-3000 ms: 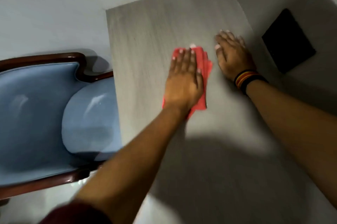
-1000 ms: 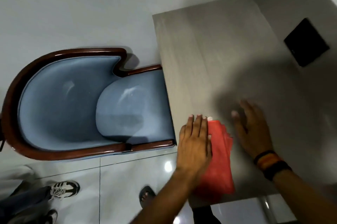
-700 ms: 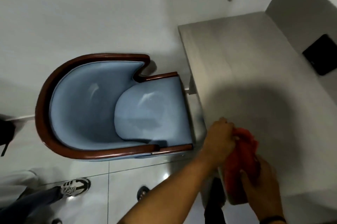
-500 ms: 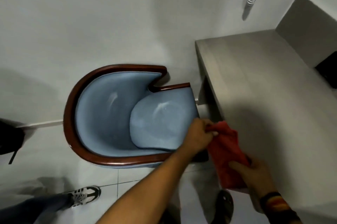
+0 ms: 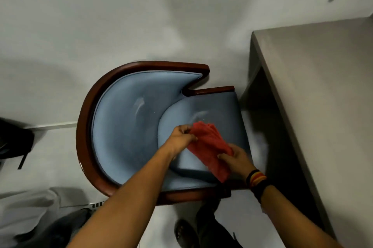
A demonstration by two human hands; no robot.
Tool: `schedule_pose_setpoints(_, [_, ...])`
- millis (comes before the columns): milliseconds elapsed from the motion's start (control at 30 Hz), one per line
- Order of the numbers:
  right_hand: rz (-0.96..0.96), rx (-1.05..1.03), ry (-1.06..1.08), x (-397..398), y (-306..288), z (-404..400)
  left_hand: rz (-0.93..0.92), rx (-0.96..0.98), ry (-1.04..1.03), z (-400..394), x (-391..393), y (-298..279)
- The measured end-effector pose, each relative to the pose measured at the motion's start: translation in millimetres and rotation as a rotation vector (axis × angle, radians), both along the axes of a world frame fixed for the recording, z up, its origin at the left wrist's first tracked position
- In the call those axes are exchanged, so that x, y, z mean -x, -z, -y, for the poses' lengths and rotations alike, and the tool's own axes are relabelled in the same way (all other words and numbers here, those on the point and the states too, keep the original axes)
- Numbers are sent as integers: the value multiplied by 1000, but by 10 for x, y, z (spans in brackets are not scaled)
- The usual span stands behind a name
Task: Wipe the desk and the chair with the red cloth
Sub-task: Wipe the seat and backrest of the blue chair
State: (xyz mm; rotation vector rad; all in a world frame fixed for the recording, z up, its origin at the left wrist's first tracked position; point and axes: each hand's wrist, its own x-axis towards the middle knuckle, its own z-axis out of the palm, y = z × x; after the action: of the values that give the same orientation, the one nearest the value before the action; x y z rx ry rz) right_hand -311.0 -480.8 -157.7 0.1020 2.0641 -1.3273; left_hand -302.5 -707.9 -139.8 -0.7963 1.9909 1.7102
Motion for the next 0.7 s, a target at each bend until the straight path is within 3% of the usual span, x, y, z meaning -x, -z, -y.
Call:
schedule_pose_setpoints(133, [-189, -73, -29, 501, 463, 303, -29, 63, 27, 287, 485, 443])
schedule_pose_setpoints(233, [-545, -250, -59, 746, 776, 462, -119, 172, 5, 412, 829, 758])
schedule_pose_setpoints(300, [-788, -415, -188, 784, 1012, 532, -204, 250, 8, 488, 961, 1036])
schedule_pose_setpoints(367, [-790, -585, -423, 666, 1236, 535, -243, 428, 66, 604, 950, 1314])
schedule_pose_setpoints(500, [-792, -501, -657, 252, 1744, 408, -213, 805, 224, 944, 661, 2001])
schedule_pose_setpoints(600, [-831, -504, -657, 396, 2048, 494, -229, 913, 293, 1062, 510, 2422])
schedule_pose_setpoints(700, [-846, -595, -813, 620, 2289, 784, -367, 930, 179, 1025, 456, 2654])
